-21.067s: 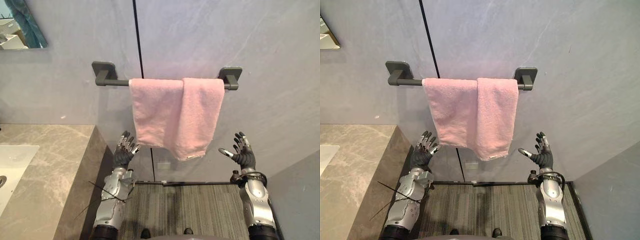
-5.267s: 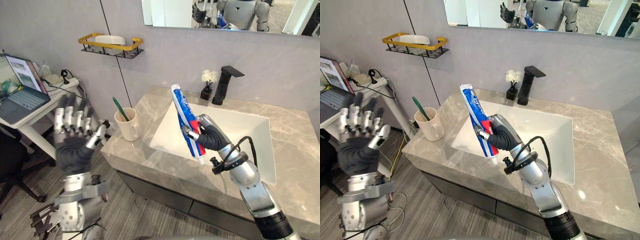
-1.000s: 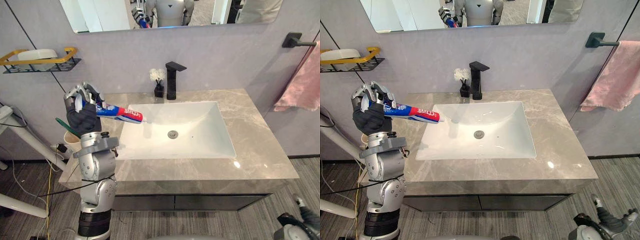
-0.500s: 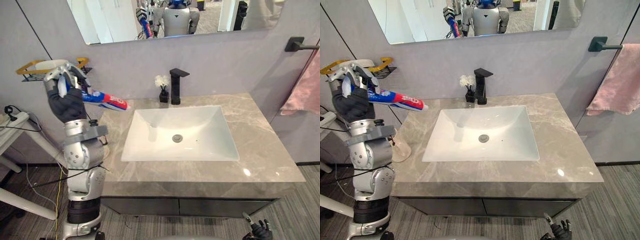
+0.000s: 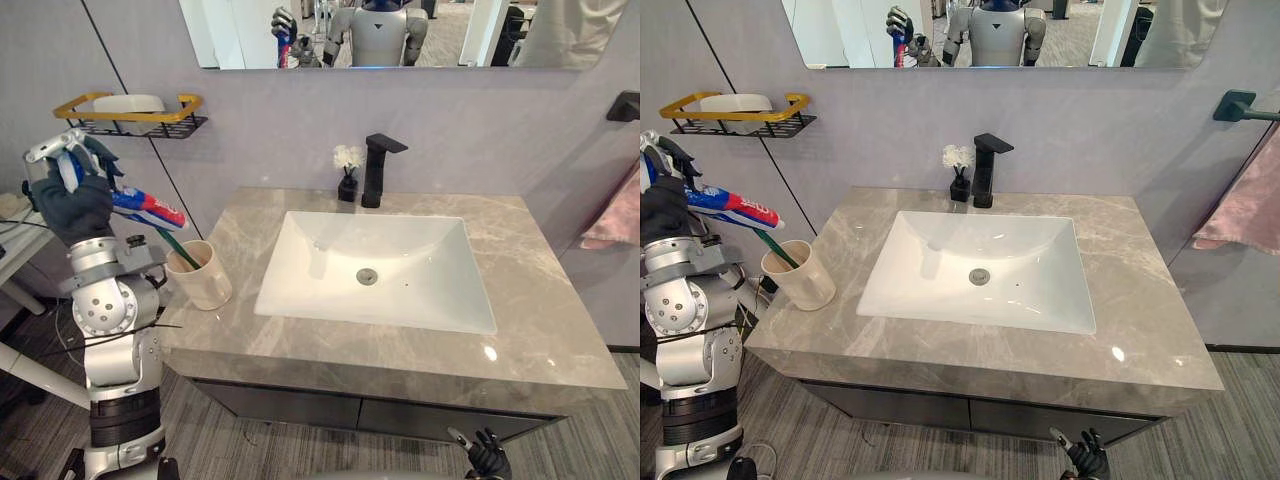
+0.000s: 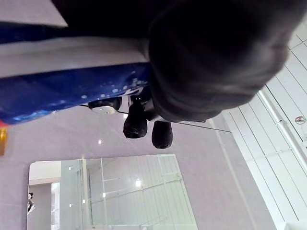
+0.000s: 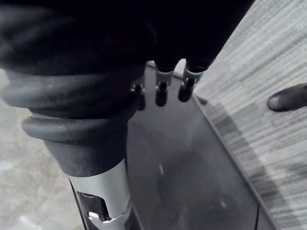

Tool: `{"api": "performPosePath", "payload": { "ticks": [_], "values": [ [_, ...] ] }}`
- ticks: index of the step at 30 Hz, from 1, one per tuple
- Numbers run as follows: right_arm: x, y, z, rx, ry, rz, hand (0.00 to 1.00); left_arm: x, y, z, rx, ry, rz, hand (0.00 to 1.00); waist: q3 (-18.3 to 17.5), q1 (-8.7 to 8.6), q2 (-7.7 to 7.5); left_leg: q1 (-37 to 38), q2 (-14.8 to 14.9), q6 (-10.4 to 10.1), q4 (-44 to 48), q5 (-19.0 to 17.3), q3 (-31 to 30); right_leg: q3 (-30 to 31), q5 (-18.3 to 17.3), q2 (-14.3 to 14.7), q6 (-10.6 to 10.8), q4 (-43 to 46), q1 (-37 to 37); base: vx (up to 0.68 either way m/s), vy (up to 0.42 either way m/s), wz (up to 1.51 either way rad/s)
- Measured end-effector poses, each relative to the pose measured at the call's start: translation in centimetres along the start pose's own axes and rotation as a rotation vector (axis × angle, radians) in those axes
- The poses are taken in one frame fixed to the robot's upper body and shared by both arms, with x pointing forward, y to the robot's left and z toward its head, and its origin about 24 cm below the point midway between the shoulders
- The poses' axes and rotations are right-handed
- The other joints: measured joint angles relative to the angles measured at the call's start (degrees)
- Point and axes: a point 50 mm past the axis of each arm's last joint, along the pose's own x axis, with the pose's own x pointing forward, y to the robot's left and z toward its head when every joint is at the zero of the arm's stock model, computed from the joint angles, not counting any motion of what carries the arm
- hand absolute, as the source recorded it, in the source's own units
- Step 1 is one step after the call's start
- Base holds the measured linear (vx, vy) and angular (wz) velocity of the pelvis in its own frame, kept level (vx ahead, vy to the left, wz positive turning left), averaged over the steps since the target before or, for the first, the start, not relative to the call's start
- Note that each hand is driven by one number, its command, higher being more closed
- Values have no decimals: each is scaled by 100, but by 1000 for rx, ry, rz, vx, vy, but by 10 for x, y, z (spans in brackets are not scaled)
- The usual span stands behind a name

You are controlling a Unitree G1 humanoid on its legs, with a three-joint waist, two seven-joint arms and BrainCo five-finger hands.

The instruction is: Organize washtable

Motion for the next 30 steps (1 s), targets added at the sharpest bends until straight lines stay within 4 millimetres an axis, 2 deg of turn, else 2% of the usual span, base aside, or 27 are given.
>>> {"api": "performPosePath", "payload": {
  "ticks": [3,7,15,26,30],
  "values": [
    [0,3,-1,-18,6,14,0,0,1,-4,9,22,1,100,4,1,-9,-28,-19,9,2,6,-34,-6,-1,-20,2,-4,-4,-23,-4,7],
    [0,9,-8,-40,33,43,0,-3,5,-18,39,87,14,100,36,9,-64,-38,-21,8,9,5,-38,1,-2,-18,3,-29,-3,-29,-16,0],
    [-1,11,-9,-60,39,51,0,-12,11,-30,73,156,3,100,43,9,-73,-38,-16,4,13,0,-15,30,-1,-18,3,-61,-3,0,0,0],
    [-1,13,-9,-92,40,64,0,-17,10,-33,75,181,-28,100,66,2,-42,-7,-11,7,11,-1,-12,-3,-1,-31,3,-64,35,-14,-7,-1],
    [-1,14,-5,-92,22,69,0,-25,9,-36,45,206,-14,100,109,0,-22,-7,-15,8,11,0,-28,-17,-1,-44,3,-64,41,0,0,0]
  ]
}}
